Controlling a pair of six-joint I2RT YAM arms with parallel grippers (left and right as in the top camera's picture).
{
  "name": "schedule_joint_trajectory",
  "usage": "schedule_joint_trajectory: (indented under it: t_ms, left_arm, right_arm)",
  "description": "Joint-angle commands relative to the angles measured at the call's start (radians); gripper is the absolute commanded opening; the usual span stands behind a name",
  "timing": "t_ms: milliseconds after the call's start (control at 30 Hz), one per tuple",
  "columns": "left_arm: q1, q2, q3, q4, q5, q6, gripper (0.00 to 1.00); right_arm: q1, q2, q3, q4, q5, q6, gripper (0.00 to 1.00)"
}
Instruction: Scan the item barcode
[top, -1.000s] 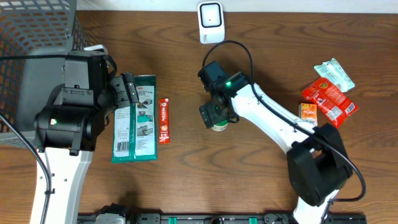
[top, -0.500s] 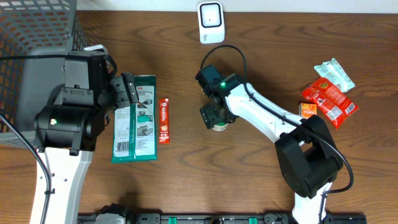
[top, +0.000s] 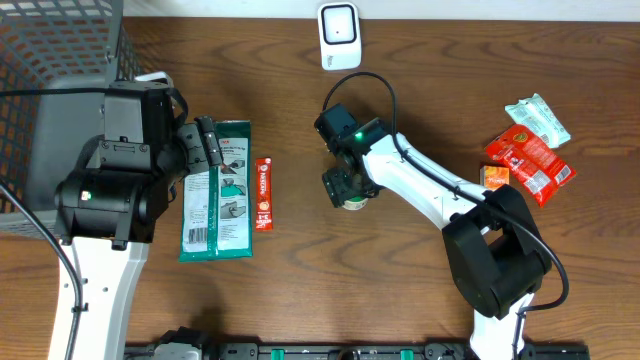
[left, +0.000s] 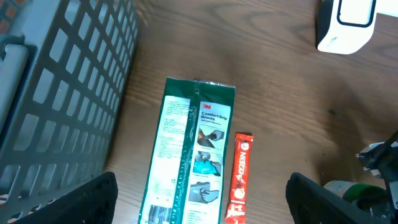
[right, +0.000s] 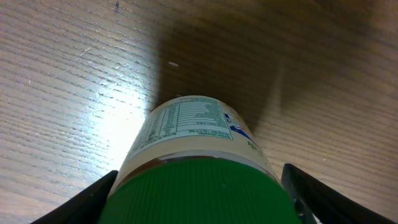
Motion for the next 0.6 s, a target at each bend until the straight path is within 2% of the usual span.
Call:
schedule_joint_trajectory:
  t_ms: [0, 100, 267, 567]
  left_arm:
    - [0.002, 0.002, 0.005, 0.0, -0.009, -0.009, 0.87]
    - [0.002, 0.002, 0.005, 0.0, -0.009, -0.009, 0.87]
    - [0.002, 0.002, 0.005, 0.0, -0.009, -0.009, 0.87]
    - [0.002, 0.002, 0.005, 0.0, -0.009, -0.009, 0.87]
  right_arm:
    - [-0.001, 0.013, 0.004, -0.001, -0.017, 0.012, 0.71]
    - [-0.001, 0.013, 0.004, 0.0, -0.016, 0.011, 0.69]
    - [-0.002, 0.006, 0.028, -0.003, -0.016, 0.011, 0.61]
    - [0.0, -0.092, 0.132, -0.074, -0.017, 0.007, 0.58]
